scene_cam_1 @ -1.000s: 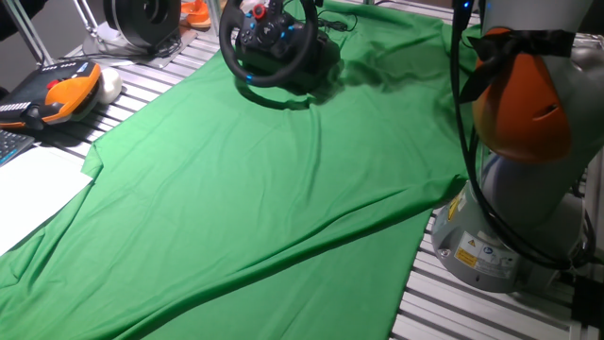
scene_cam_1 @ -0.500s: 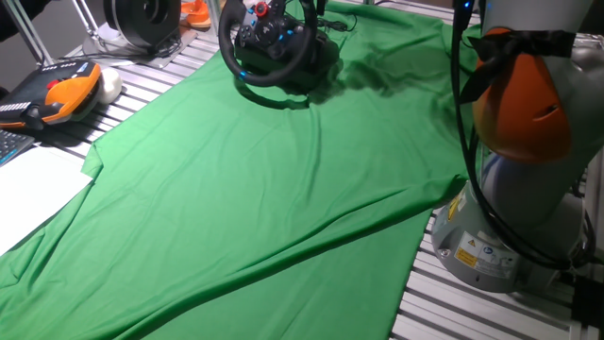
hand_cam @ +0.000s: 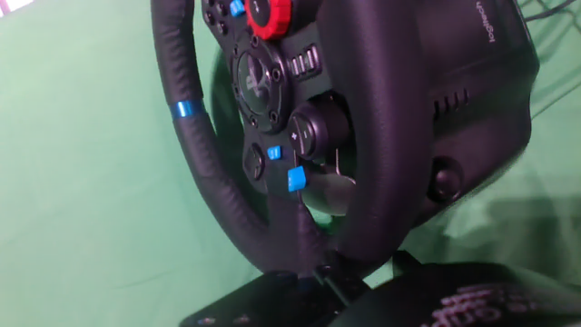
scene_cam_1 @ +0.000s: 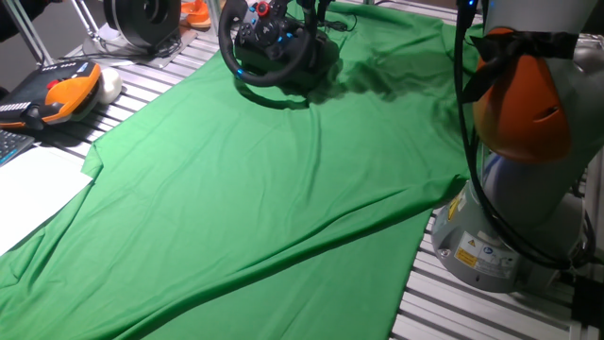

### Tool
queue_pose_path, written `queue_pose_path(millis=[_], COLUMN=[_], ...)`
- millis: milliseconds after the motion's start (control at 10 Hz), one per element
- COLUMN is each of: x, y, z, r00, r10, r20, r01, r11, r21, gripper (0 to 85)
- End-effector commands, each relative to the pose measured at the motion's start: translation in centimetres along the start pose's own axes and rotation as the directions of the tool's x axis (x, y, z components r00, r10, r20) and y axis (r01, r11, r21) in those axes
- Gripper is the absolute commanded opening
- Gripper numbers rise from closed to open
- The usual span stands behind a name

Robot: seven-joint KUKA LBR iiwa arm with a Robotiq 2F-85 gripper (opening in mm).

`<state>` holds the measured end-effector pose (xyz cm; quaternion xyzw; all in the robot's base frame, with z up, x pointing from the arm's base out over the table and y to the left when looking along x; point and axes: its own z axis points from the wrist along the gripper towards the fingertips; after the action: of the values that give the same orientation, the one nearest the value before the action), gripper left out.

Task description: Rotate the steering wheel 90 degrees clockwise

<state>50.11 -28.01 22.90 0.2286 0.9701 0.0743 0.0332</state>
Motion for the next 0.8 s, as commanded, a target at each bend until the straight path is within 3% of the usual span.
queue_pose_path(millis=[0, 700], x=[0.01, 0.10], y=[0.04, 0.54], z=[0.05, -0.17], r00=[1.000, 1.000], r10=[0.002, 0.018], r20=[0.001, -0.015], r01=[-0.002, -0.018], r11=[1.000, 1.000], r21=[-0.001, -0.005], gripper=[34.0, 34.0])
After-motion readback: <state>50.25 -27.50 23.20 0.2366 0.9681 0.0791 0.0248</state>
